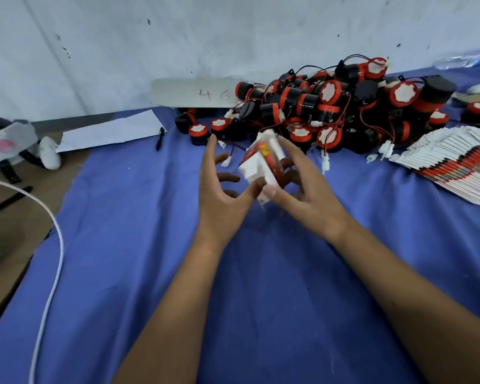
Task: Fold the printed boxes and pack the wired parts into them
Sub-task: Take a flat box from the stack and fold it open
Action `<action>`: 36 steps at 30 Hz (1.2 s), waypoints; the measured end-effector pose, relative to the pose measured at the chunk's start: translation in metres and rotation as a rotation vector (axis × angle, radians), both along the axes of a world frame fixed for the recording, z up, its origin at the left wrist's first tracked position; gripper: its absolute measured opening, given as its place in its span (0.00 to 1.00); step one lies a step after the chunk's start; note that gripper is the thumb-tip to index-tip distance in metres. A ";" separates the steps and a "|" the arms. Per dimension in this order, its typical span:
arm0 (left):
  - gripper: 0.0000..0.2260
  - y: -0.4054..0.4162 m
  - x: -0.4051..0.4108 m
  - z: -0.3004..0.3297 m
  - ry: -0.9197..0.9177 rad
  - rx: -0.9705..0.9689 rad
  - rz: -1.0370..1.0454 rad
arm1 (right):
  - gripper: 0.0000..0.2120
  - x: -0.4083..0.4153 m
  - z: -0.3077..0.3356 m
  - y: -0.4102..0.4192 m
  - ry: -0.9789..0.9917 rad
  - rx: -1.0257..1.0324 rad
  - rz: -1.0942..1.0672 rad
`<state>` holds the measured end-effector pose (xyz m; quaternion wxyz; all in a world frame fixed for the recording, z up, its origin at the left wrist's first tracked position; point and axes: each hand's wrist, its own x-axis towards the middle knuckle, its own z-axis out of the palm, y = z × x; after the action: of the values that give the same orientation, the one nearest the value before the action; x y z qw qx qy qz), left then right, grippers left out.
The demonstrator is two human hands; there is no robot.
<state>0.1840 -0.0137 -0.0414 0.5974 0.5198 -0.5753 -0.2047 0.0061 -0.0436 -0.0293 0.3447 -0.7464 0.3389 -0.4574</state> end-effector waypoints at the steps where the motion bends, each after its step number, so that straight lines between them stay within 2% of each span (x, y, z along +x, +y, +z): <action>1: 0.46 0.000 -0.002 0.000 0.054 0.024 -0.004 | 0.39 0.001 0.001 0.001 -0.095 0.042 0.033; 4: 0.41 0.001 -0.006 0.001 0.195 0.155 -0.129 | 0.36 0.002 0.003 0.005 -0.267 0.141 0.129; 7: 0.35 0.000 -0.014 -0.001 0.241 0.186 -0.205 | 0.31 0.003 0.002 0.007 -0.181 0.094 0.196; 10: 0.33 -0.002 -0.017 -0.002 0.286 0.166 -0.175 | 0.28 0.006 -0.001 0.005 -0.089 0.060 0.222; 17: 0.24 -0.005 -0.009 -0.002 0.198 0.069 0.038 | 0.34 0.010 -0.003 0.003 0.171 -0.179 0.149; 21: 0.21 -0.002 -0.010 0.003 0.140 0.061 0.065 | 0.36 0.012 -0.006 0.002 0.173 -0.251 0.074; 26: 0.21 0.001 -0.014 0.007 0.132 0.074 0.039 | 0.31 0.016 -0.005 0.006 0.092 -0.262 -0.111; 28: 0.22 0.001 -0.015 0.008 0.154 0.078 0.064 | 0.25 0.017 -0.001 0.007 0.076 -0.362 -0.155; 31: 0.22 0.002 -0.016 0.011 0.169 0.075 0.102 | 0.19 0.018 0.003 0.009 0.216 -0.511 -0.207; 36: 0.21 0.001 -0.016 0.011 0.173 0.061 0.162 | 0.17 0.019 0.001 0.008 0.350 -0.515 -0.188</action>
<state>0.1675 -0.0128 -0.0305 0.6434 0.5629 -0.4712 -0.2172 0.0248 -0.0351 -0.0288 0.0374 -0.8419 0.3334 -0.4228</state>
